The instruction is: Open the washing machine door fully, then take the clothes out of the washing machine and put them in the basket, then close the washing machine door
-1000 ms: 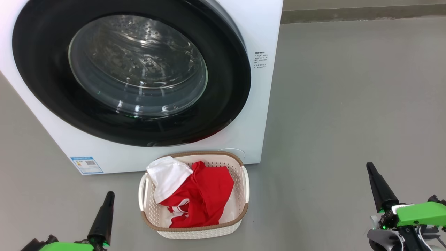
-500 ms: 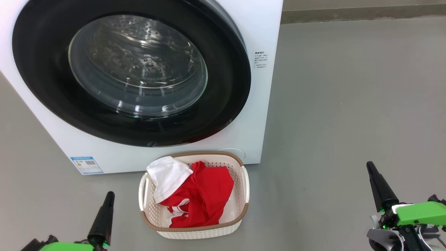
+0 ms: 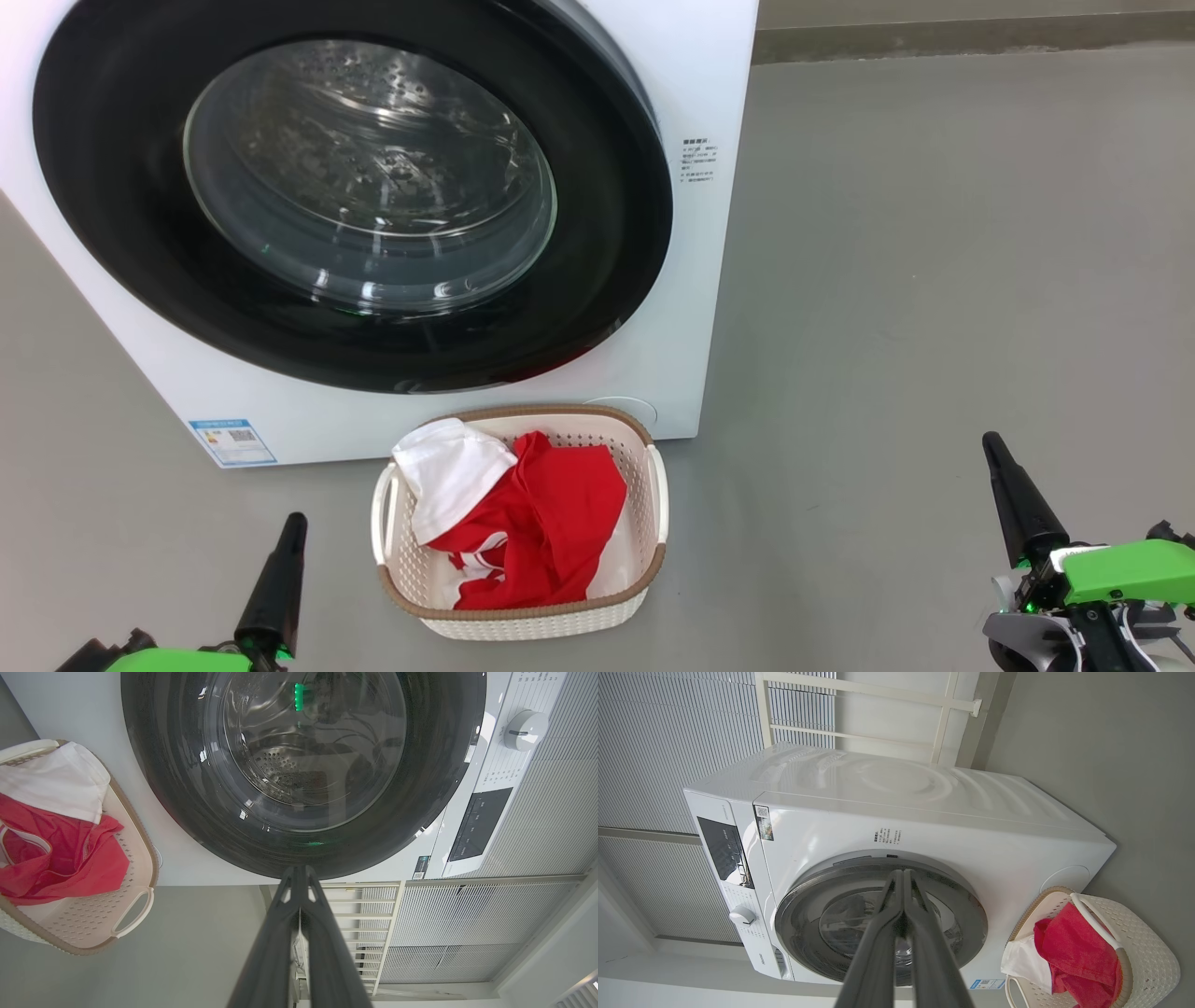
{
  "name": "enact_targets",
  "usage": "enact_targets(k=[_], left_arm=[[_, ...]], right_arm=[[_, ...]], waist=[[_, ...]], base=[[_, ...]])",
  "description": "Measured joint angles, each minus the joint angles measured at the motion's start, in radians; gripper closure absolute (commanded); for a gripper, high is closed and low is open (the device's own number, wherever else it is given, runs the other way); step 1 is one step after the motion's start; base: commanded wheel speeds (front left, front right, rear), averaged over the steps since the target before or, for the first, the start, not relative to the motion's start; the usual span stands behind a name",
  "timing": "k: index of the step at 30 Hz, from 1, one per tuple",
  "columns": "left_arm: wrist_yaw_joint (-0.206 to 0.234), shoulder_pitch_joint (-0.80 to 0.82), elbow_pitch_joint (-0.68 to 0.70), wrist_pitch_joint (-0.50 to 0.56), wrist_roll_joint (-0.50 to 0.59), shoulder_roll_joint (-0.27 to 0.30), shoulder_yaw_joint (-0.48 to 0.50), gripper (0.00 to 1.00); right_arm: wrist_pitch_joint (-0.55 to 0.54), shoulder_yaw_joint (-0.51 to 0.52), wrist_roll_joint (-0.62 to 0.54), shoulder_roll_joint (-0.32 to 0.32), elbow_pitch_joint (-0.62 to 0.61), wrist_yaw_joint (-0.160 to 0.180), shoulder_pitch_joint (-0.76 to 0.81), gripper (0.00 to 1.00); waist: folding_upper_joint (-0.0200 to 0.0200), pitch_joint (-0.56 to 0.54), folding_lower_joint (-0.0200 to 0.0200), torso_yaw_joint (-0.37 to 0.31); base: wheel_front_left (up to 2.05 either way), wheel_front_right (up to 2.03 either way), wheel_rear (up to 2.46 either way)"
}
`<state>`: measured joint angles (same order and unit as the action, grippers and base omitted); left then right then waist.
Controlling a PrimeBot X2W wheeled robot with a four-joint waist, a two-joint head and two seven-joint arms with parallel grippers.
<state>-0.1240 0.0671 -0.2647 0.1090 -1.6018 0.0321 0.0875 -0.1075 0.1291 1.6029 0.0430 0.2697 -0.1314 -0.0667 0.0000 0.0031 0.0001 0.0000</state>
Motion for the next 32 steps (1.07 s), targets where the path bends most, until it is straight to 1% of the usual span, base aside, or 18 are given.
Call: enact_targets(k=[32], left_arm=[[0.0, 0.0, 0.0, 0.0, 0.0, 0.0, 0.0, 1.0]], right_arm=[[0.0, 0.001, 0.0, 0.0, 0.0, 0.0, 0.0, 1.0]], waist=[[0.0, 0.0, 0.0, 0.0]], base=[[0.0, 0.0, 0.0]])
